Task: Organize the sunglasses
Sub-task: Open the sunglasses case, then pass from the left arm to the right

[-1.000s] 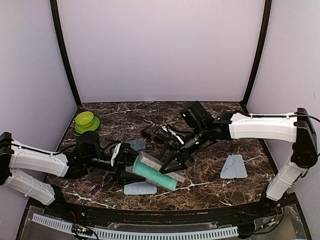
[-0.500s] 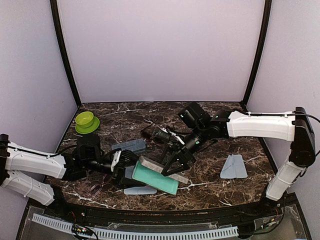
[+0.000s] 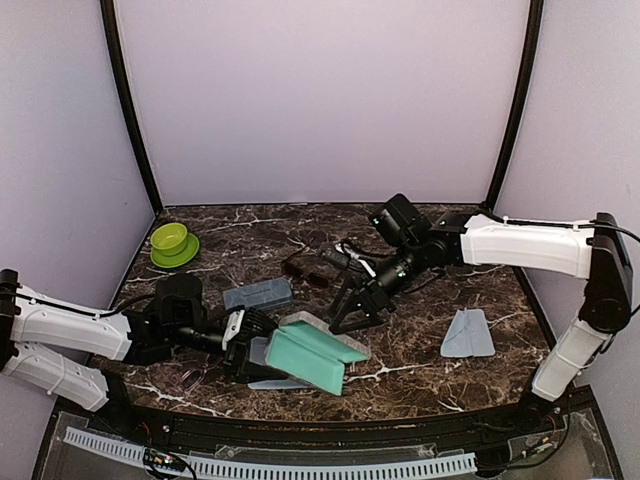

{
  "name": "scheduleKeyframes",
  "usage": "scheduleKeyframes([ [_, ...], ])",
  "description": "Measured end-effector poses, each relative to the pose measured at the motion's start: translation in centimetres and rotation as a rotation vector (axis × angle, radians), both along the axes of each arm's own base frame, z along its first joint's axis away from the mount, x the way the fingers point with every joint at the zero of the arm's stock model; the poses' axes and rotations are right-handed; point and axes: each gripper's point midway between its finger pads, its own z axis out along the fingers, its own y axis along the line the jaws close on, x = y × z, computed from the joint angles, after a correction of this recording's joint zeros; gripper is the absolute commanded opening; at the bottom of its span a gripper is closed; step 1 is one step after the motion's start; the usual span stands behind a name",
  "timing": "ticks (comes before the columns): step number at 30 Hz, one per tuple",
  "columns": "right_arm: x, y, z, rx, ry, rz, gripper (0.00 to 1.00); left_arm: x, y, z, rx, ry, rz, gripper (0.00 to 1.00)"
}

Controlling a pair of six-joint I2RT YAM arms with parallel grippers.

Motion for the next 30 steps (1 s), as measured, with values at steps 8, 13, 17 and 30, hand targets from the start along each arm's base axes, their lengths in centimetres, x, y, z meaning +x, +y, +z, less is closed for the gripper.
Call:
scheduleKeyframes([
  [8,1.9,-0.2,0.3,-0.033,-0.074,-0.074,0.80,-0.3,0.0,-0.2,0.007,0.024,0.007,0.00],
  [13,2.1,-1.6,2.6,-0.010,-0.165,-0.155,0.82,1.0,-0.1,0.1,-0.004,0.059,0.089,0.00],
  [17,2.0,-2.8,4.7,0.023,-0.236,-0.222,0.83,1.8,-0.2,0.5,-0.019,0.081,0.140,0.00],
  [30,1.7,-1.8,0.6,-0.146,-0.394,-0.280,0.60,2.6,-0.9,0.9,-0.046,0.189,0.182,0.00],
])
